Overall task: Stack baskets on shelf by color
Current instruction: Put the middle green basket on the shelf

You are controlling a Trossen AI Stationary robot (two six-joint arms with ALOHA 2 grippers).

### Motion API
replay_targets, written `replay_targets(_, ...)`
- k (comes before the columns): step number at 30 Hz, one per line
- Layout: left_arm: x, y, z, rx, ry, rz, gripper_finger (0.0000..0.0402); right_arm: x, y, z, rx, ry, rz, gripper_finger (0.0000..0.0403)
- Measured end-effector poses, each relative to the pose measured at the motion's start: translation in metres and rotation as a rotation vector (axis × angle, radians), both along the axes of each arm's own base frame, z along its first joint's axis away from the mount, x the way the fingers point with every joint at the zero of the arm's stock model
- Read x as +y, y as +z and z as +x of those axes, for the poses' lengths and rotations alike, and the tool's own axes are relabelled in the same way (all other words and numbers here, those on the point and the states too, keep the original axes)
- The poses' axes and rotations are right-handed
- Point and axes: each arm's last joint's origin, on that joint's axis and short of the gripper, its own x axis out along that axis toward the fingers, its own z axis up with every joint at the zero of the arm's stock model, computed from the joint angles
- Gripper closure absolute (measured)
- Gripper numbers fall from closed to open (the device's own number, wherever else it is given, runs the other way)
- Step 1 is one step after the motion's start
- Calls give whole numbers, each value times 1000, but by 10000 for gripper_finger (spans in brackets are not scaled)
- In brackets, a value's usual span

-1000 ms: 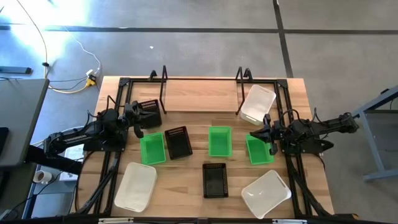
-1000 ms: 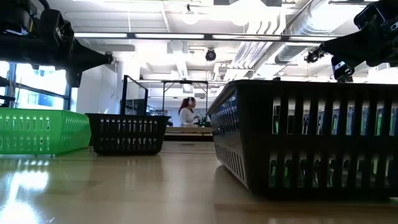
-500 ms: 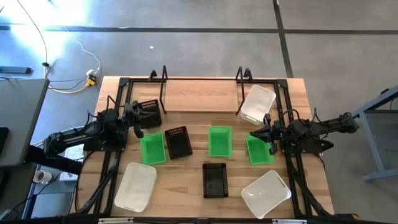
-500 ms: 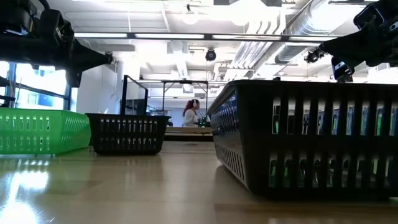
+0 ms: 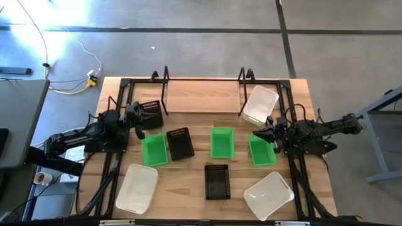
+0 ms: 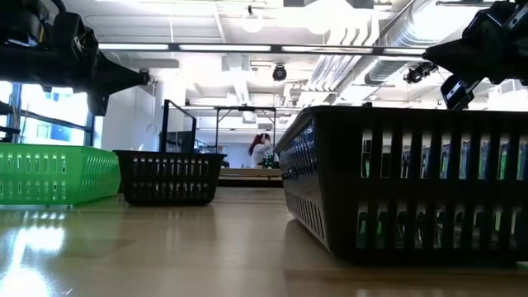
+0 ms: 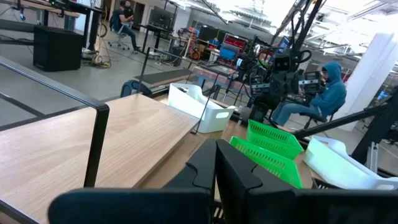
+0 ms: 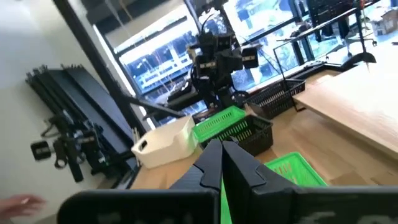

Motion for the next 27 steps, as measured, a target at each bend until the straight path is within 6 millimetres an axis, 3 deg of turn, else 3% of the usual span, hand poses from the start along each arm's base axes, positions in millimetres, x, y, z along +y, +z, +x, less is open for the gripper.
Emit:
replay_targets(9,0,0,0,0,0,0,401,-4,14,-2,-91,-125,102,402)
replay_targets(19,0,0,0,0,0,0,401,-10,79,-15,-233,-224,54,402)
replay_targets(23,0,0,0,0,0,0,401,-8,106,-9,-207,-222,15,402)
replay_targets(27,0,0,0,0,1,0,401,-3,126,11,-83,-215,-29,403)
